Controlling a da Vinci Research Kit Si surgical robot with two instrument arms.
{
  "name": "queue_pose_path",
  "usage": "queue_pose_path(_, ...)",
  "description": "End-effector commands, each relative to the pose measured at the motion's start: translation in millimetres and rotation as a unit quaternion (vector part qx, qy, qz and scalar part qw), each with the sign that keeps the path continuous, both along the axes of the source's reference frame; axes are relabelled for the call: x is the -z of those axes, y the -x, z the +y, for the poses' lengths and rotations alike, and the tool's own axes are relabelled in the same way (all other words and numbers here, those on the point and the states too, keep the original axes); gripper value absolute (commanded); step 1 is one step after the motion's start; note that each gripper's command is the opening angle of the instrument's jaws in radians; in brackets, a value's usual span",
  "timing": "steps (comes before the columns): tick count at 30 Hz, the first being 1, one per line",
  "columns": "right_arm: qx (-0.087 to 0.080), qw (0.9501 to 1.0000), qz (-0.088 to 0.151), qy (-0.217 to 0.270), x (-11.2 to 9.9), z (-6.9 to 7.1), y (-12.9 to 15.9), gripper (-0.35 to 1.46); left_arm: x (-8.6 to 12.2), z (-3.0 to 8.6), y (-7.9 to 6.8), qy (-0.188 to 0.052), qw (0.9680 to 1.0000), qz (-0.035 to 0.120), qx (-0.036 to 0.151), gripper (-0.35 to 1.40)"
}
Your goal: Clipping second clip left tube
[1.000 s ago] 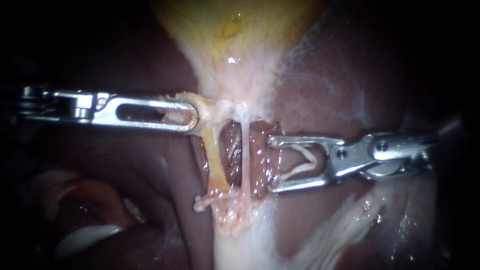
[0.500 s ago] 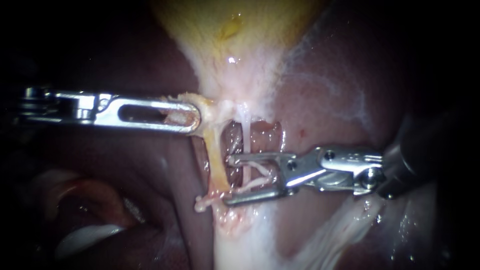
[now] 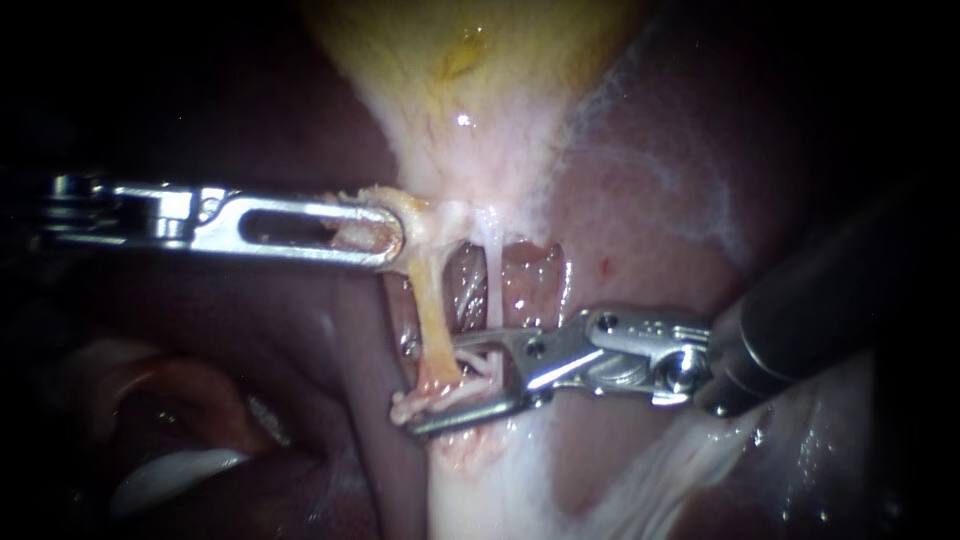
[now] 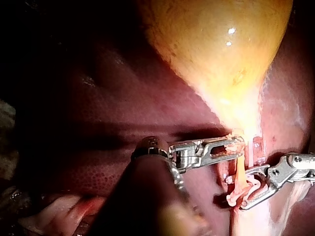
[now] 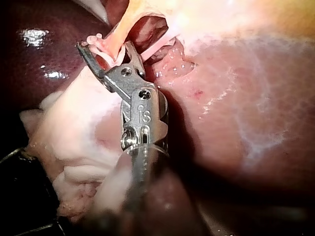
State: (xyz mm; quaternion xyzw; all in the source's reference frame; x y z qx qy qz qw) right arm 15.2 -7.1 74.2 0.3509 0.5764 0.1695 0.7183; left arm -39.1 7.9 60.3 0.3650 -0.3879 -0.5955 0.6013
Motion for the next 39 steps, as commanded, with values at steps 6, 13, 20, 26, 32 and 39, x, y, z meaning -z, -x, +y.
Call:
queue_pose_path(6, -0.01, 0.9997, 0.014, -0.015, -0.2, 0.1, -0.9, 0.44, -0.1, 0.0, 0.1, 0.0, 1.0, 0.0, 0.0, -0.35)
queue_pose_path(13, -0.013, 0.9993, 0.01, -0.033, -0.7, -0.3, -1.2, 0.33, -0.1, 0.0, 0.2, 0.0, 1.0, 0.0, 0.001, -0.35)
queue_pose_path(20, -0.01, 0.9989, -0.002, -0.046, -0.9, -0.1, 0.0, -0.35, -0.1, 0.1, 0.2, 0.0, 1.0, 0.0, 0.001, -0.35)
queue_pose_path(26, -0.007, 0.999, -0.007, -0.044, -1.1, 0.0, 0.5, -0.35, -0.2, 0.1, 0.2, 0.0, 1.0, 0.0, 0.0, -0.35)
queue_pose_path(32, 0.0, 0.999, -0.016, -0.042, -1.0, -0.1, 0.8, -0.35, -0.2, 0.1, 0.2, 0.0, 1.0, 0.0, 0.0, -0.35)
queue_pose_path(39, 0.0, 0.999, -0.016, -0.042, -1.0, -0.1, 0.8, -0.35, -0.3, 0.2, 0.3, 0.0, 1.0, 0.0, 0.001, -0.35)
